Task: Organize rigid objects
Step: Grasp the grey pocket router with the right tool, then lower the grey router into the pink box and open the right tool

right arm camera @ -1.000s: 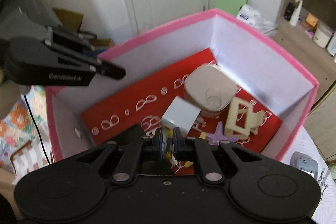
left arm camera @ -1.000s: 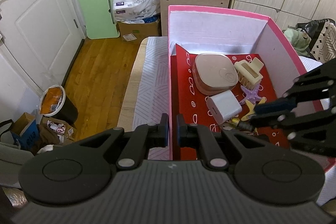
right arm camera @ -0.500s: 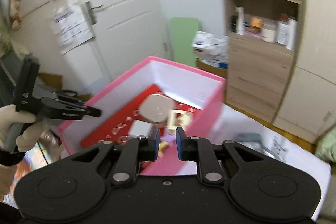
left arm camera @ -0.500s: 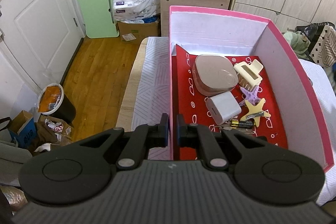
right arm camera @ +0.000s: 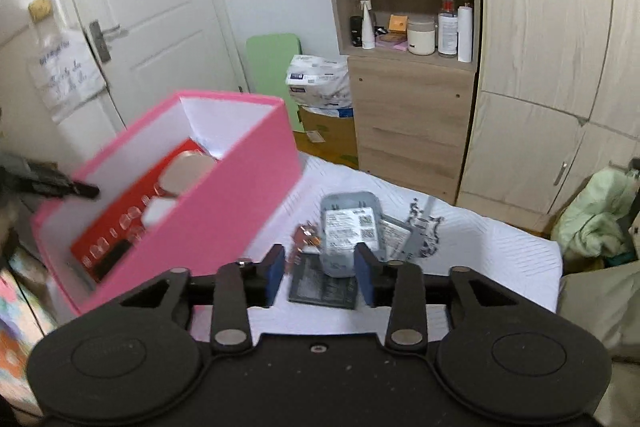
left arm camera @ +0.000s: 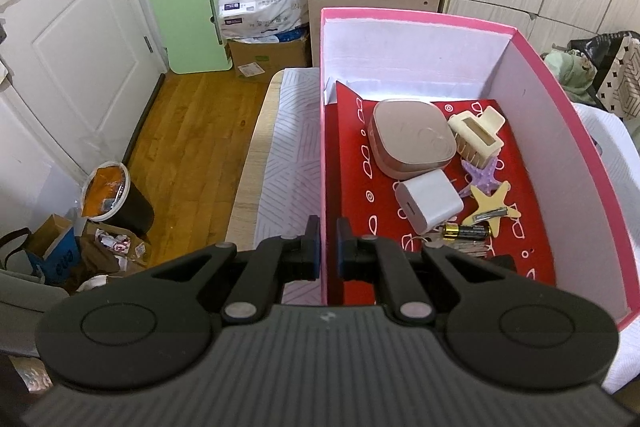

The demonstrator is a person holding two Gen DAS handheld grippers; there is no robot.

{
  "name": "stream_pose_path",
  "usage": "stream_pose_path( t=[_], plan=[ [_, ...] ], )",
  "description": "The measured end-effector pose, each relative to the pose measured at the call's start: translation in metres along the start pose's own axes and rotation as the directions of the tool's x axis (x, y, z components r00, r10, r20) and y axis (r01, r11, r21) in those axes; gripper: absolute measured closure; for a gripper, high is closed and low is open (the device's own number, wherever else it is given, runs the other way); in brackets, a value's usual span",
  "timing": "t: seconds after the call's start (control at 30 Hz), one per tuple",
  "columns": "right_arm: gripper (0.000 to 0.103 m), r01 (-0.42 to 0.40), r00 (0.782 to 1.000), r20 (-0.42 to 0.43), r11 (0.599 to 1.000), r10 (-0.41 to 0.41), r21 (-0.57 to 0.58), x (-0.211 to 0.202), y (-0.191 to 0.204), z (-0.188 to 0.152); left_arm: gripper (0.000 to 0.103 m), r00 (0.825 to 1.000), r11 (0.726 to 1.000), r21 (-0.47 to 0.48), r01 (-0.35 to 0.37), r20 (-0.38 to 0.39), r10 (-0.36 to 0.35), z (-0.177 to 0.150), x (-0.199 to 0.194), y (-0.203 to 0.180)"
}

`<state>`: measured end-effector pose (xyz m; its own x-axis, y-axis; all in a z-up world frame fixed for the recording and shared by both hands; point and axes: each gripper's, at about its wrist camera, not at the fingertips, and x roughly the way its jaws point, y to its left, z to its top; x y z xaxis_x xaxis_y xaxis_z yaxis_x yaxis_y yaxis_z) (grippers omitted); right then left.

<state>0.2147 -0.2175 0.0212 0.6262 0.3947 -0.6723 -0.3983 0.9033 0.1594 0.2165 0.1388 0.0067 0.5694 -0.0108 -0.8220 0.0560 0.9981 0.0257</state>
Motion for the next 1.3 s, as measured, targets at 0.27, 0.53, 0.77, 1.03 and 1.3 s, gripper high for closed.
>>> stream_pose_path(
  t=[0.27, 0.53, 0.77, 1.03, 1.3],
  plan=[
    [0.033, 0.043, 0.999, 0.008, 0.995, -0.043, -0.094, 0.033, -0.004, 0.000, 0.096, 1.000, 1.000, 0.006, -0.006, -0.011, 0.006, 0.001, -0.001, -0.001],
    [0.030, 0.040, 0.997, -0.056, 0.993, -0.046, -0.109, 0.088, -0.018, 0.021, 0.096, 1.000, 1.000, 0.006, -0.008, -0.022, 0.008, 0.002, 0.000, -0.002],
    [0.029, 0.006, 0.992, -0.126, 0.997, -0.016, -0.079, 0.119, -0.023, 0.026, 0.096, 1.000, 1.000, -0.005, -0.009, -0.013, 0.008, 0.000, -0.002, -0.001],
    [0.029, 0.038, 0.990, -0.135, 0.995, -0.050, -0.090, 0.134, -0.017, 0.026, 0.096, 1.000, 1.000, -0.007, -0.007, -0.017, 0.007, 0.001, -0.002, -0.001],
    [0.039, 0.051, 0.996, -0.078, 0.998, -0.053, -0.024, 0.119, -0.018, 0.023, 0.096, 1.000, 1.000, -0.006, 0.001, -0.011, -0.001, 0.000, -0.002, 0.000]
  ],
)
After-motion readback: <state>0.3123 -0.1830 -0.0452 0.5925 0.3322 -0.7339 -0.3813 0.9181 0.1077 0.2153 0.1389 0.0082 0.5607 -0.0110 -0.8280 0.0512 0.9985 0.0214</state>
